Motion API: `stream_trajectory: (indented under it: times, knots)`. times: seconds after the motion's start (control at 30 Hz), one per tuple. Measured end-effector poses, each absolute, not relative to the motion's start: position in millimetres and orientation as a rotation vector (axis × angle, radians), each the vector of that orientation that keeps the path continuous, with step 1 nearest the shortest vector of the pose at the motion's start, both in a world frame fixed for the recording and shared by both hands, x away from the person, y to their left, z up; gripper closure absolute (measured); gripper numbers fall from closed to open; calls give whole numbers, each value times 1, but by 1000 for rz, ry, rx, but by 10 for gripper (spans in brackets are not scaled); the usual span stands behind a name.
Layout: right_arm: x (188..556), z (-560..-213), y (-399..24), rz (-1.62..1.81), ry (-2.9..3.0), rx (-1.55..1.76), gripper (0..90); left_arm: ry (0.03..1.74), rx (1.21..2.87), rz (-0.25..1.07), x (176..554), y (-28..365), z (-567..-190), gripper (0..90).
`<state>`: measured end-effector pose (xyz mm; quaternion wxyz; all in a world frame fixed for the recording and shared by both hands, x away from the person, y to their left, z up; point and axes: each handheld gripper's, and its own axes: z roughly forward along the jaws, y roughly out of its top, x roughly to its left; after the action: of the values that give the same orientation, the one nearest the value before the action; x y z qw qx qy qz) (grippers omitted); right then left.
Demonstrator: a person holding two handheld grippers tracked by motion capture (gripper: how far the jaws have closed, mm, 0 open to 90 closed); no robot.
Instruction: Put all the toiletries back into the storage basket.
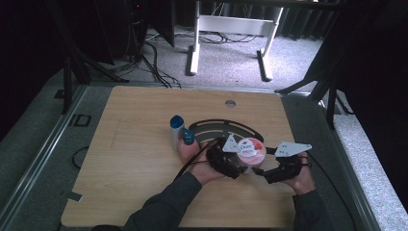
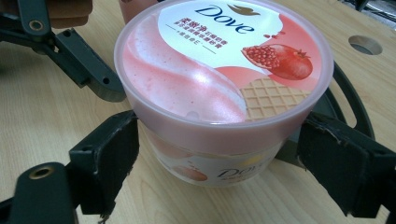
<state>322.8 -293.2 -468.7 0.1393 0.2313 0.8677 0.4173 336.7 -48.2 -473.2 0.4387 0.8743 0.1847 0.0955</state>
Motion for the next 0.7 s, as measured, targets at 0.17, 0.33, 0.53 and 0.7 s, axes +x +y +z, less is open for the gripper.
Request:
stream_trajectory:
  times: [0.17, 0.33, 0.53, 0.7]
  knots:
    - [331, -464, -294, 1207, 2516, 659, 131, 471, 2159, 237, 342, -48, -470, 191]
    - [338, -460, -294, 1205, 2520, 653, 132, 479, 2157, 242, 348, -49, -467, 191]
    - [344, -458, -296, 1214, 2516, 657, 132, 478, 2157, 253, 354, -51, -464, 191]
    - [350, -458, -298, 1209, 2512, 669, 134, 482, 2164, 256, 360, -54, -463, 191]
